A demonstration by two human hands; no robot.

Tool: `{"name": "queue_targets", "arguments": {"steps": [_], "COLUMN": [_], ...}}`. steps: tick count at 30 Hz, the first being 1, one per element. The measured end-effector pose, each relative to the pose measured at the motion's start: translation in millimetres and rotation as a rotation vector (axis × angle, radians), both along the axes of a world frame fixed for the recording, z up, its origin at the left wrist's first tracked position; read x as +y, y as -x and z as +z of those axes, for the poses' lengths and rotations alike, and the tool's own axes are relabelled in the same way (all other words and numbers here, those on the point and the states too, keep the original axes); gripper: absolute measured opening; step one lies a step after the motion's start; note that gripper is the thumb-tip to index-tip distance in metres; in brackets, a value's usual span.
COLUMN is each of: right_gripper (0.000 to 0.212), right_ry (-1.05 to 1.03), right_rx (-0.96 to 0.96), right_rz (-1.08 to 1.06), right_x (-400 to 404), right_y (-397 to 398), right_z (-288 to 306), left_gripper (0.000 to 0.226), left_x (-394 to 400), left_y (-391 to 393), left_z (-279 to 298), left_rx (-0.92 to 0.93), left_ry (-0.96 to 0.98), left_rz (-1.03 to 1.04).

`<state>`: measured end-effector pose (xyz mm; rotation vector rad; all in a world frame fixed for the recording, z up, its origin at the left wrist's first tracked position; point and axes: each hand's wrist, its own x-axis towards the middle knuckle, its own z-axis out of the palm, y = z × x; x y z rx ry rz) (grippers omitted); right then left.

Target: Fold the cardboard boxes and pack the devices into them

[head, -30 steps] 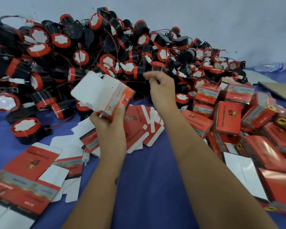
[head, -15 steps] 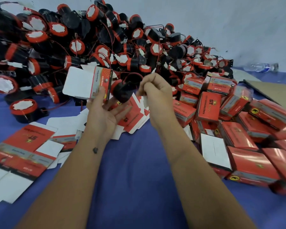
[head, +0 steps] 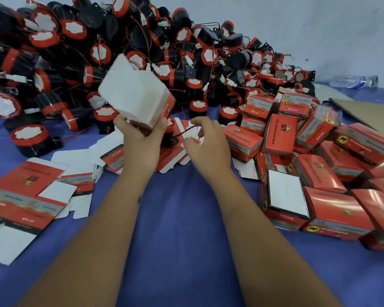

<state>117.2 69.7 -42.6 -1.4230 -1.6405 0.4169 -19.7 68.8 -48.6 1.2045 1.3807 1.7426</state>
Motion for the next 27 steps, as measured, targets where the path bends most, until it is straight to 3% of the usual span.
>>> {"name": "queue_targets", "arguments": {"steps": [6, 12, 16, 18, 21, 24, 27], "right_gripper": [0.061, 0.026, 0.032, 0.042, 0.053, 0.060, 0.061], "right_ry": [-0.042, -0.022, 0.003, -0.081, -0.409, -0.573, -0.559], "right_rx": [-0.222, -0.219, -0.132, -0.010, 0.245, 0.183, -0.049], "right_rz": [-0.029, -0.029, -0.094, -0.183, -0.195, -0.073, -0.008], "right_x": [0.9, 0.1, -1.3, -3.1, -9.1, -12.7, -16.7], "right_y": [16.2, 23.2, 25.4, 19.9, 9.5, 8.3, 16.3], "right_z": [-9.3, -6.7, -3.8, -0.6, 9.3, 15.2, 15.0], "left_gripper": [0.066, 0.061, 0.059, 0.063, 0.063, 0.062, 0.057], "left_x": [-3.8, -9.1, -11.3, -10.2, -9.7, -7.9, -8.5], "left_y": [-8.1, -9.8, -10.5, -5.6, 1.9, 2.9, 0.8], "left_z": [-2.2, -4.8, -0.9, 2.5, 3.9, 1.3, 0.5], "left_rx": [0.097, 0.182, 0.145, 0.164, 0.225, 0.375, 0.447], "left_ry": [-0.075, -0.025, -0.030, -0.029, 0.072, 0.153, 0.176], "left_rz": [0.016, -0.001, 0.034, 0.133, 0.121, 0.031, -0.029]}}
